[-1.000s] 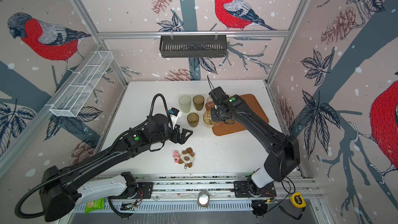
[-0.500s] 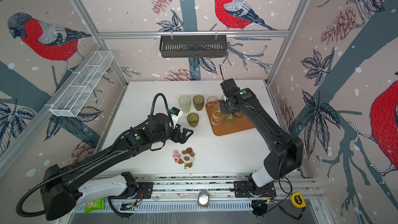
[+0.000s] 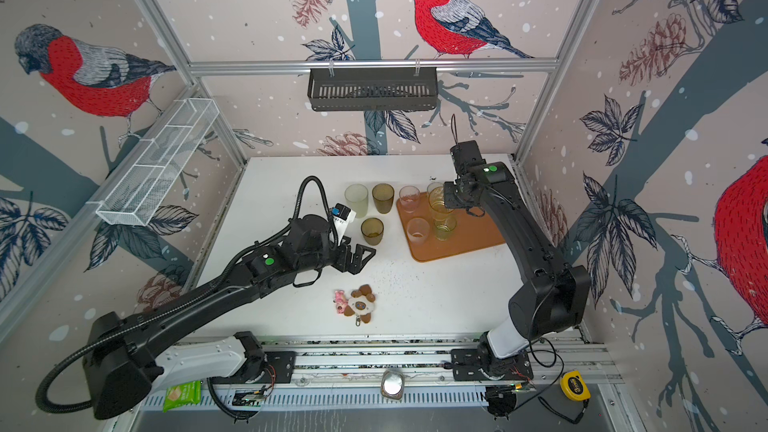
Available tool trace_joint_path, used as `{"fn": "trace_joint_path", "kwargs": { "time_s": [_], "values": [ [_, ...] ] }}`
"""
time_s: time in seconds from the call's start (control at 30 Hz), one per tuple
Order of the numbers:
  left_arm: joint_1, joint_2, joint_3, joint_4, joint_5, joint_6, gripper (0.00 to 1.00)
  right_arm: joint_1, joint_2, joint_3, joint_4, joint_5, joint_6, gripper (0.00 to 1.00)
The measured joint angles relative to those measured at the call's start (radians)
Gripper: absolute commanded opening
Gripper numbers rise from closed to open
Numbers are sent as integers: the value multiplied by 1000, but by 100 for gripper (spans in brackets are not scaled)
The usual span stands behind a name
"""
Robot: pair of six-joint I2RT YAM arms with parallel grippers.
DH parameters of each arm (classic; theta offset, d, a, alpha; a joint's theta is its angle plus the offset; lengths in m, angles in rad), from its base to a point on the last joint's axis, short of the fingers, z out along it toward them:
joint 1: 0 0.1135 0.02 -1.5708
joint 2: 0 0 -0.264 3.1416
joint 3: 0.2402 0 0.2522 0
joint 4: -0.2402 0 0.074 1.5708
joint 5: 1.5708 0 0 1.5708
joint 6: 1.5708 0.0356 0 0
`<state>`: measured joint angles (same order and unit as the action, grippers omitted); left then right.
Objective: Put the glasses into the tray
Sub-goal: 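Carry the yellow glass to the tray corner farthest from the robot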
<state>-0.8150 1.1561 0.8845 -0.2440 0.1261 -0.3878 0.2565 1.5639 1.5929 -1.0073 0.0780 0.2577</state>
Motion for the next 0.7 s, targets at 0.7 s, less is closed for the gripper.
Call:
{"fn": "trace_joint_path", "kwargs": {
  "time_s": [0.7],
  "values": [
    [0, 113, 88, 14, 6, 47, 98, -161, 145, 124, 55, -48, -48, 2]
  ]
}}
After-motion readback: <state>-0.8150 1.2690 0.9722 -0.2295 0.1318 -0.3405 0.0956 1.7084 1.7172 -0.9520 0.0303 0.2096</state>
